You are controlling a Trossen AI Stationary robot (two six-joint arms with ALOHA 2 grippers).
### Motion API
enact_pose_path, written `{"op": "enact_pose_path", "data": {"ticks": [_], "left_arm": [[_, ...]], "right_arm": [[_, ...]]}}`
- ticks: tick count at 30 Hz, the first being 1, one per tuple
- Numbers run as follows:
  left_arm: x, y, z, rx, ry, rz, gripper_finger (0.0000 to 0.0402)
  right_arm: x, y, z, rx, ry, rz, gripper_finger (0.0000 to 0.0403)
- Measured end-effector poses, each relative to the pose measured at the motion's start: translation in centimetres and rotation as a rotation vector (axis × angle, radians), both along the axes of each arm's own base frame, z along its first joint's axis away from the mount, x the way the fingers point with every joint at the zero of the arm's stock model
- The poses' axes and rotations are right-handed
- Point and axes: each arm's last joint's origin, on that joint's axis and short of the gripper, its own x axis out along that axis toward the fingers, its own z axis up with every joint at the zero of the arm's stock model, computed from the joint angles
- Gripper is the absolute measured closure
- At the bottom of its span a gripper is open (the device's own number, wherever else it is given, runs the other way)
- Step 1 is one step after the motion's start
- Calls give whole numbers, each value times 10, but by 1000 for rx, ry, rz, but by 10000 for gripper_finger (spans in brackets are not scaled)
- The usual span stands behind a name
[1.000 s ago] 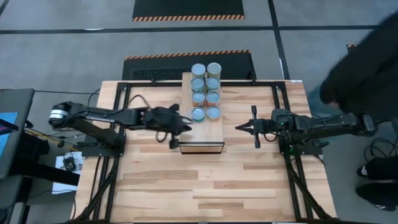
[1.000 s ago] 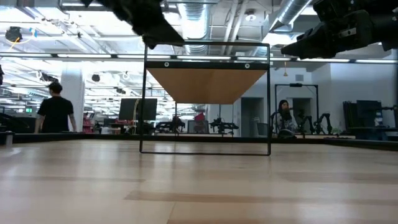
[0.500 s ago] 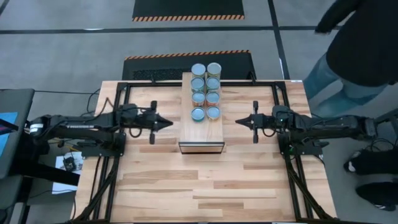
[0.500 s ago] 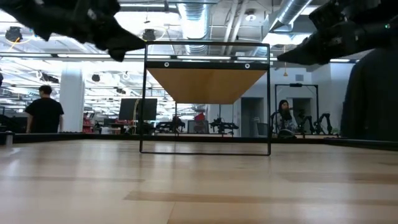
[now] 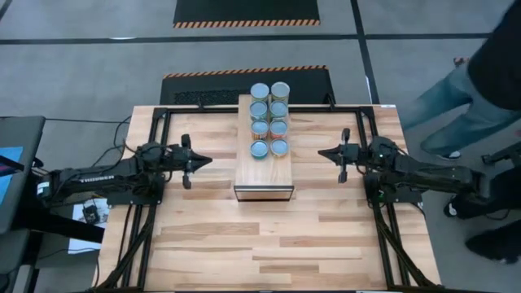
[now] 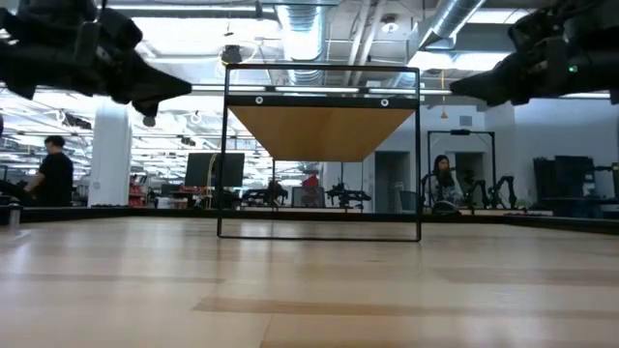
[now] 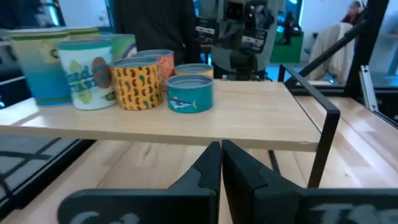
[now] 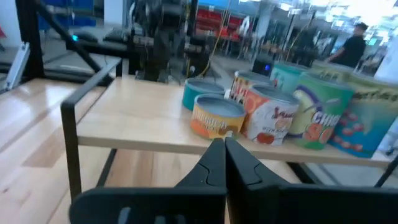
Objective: Pick and place cans onto a shelf
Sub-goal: Return to Home Position
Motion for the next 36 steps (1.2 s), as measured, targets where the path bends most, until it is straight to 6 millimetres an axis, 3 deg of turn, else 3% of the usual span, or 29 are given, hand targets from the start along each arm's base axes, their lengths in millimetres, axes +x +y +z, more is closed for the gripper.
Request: {"op": "enact_pose_path", "data": {"ticks": [15,25,29,36], "left_arm": [[-32,-5,-18,-7,-116,107,397],[-31,-5,-19,-12,-107,133,397],[-31,-5,-18,-29,-115,105,397],[-31,-6,-18,-47,-128,99,397]], "right_arm": [[-37,-2,-20,35,-107,-88,394],[-39,-11,-27,132,-139,-193,396],[-39,-9,-21,141,-203,-184,398],[-34,-1,-22,169,-224,-333,399]]}}
